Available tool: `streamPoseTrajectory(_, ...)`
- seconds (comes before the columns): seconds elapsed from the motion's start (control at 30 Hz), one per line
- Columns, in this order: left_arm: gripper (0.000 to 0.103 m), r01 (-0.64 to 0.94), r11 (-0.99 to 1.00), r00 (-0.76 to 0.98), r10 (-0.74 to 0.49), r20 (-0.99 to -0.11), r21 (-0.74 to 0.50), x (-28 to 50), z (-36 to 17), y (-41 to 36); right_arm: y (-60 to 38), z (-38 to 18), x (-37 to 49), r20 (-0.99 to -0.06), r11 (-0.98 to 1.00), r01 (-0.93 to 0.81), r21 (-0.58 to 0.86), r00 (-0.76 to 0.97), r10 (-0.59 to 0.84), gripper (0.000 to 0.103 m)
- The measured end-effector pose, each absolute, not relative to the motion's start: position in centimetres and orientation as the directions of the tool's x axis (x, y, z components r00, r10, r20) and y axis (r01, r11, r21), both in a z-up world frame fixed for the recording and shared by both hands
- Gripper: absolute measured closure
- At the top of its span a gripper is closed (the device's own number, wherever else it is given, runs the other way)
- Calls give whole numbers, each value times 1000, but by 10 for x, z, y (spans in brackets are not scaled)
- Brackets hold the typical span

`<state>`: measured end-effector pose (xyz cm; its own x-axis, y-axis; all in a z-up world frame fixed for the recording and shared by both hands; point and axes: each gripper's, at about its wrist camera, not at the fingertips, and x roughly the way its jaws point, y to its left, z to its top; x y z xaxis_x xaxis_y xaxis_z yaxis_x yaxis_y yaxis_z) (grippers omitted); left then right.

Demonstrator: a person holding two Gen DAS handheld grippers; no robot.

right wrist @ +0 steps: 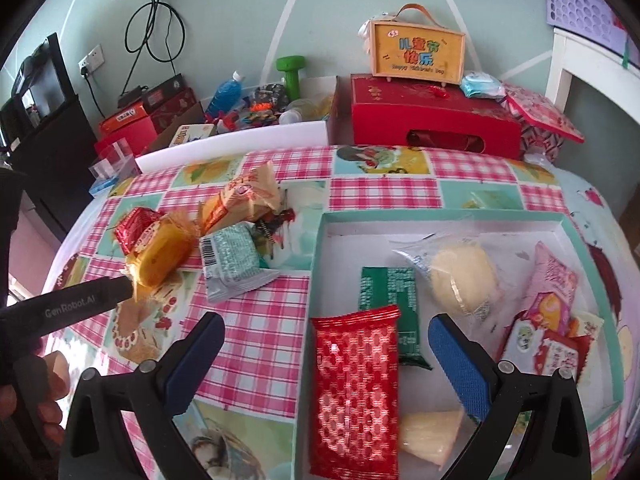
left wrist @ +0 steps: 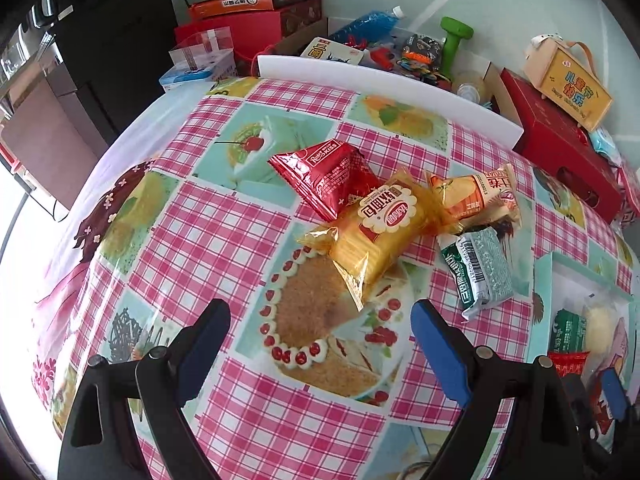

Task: Organize snacks
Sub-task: 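Lift both open tools out of the tray back toward the snack pile, then close the left tool on the red triangular packet while the right grasps the green-white packet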

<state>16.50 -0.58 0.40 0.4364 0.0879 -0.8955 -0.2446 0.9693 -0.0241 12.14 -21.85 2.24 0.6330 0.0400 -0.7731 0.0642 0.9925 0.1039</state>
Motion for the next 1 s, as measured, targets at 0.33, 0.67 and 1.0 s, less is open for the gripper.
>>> streamPoseTrajectory(0.33,11,-268,958,469,42,-882,-98,179,14,11,-207,30,133,-741,993,31,117,668,66,0)
streamPoseTrajectory(0.67,11,-299,942,490,18,-871,-149,197,17,29,-186,36,156,-725,992,-2,124,682,92,0)
streamPoseTrajectory(1.0,11,-202,973,493,1,-870,-114,237,13,26,-170,23,182,-742,994,-18,110,663,94,4)
